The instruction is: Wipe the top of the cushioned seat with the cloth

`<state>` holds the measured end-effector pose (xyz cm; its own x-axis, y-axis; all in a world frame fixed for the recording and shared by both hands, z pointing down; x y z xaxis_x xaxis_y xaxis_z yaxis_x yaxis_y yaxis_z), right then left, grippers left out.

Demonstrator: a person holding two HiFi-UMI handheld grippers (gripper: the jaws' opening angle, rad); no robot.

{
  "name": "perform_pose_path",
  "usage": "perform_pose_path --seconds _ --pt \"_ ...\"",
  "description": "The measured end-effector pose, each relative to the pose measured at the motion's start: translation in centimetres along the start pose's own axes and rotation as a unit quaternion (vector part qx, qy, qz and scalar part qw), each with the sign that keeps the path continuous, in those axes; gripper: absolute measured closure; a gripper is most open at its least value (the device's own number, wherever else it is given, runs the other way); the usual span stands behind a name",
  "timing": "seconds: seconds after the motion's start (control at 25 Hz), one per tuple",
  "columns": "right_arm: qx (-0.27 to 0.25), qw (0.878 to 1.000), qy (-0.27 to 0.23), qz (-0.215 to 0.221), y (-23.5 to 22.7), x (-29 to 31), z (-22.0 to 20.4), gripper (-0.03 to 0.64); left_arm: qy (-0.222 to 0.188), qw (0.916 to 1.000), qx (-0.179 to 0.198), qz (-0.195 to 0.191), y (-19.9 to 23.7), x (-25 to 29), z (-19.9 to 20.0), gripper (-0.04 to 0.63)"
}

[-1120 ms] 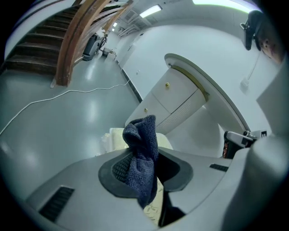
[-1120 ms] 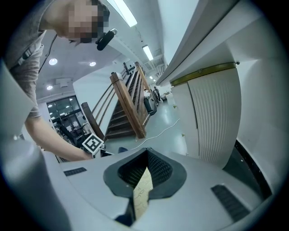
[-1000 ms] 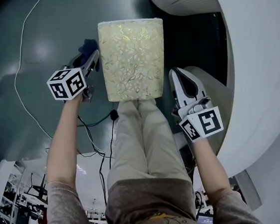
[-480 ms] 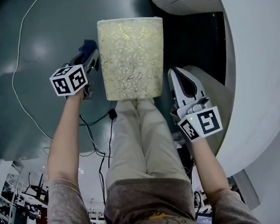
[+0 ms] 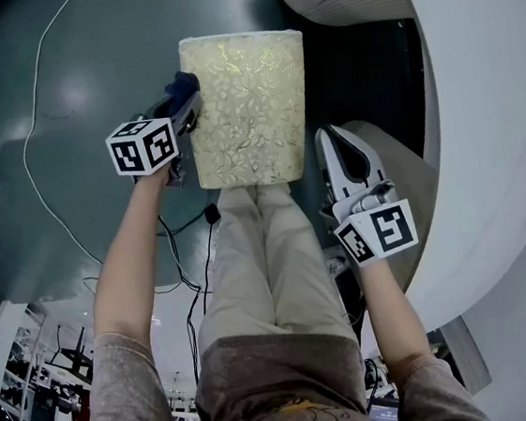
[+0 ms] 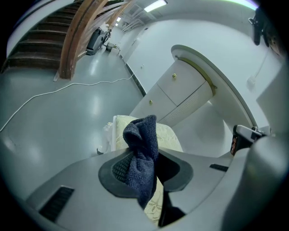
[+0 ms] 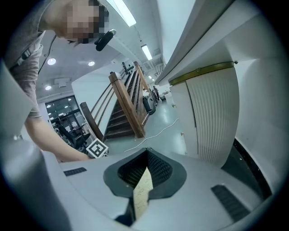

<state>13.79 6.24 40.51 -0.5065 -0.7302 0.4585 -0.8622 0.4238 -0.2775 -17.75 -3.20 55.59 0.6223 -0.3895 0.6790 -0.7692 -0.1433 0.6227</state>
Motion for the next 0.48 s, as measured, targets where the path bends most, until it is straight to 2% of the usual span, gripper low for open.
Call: perform_pose_path --seconds 0.48 --pt "0.010 1.000 -0.009 -0.010 -0.3 -0.6 0.1 0.618 0.030 0.9977 0.025 -0.056 -5.6 4.4 -1.1 0.497"
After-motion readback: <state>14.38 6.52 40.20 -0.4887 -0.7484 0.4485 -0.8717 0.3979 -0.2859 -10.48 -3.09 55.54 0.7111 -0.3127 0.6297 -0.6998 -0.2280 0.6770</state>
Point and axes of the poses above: the fingertips, and each gripper's own axes: x forward along the fingers, y to its left, z out of its top, the point moved 10 cm from there along -x, backward along the fingers, and after that the axes turned 6 degrees about -x, right-handed, at the moved point
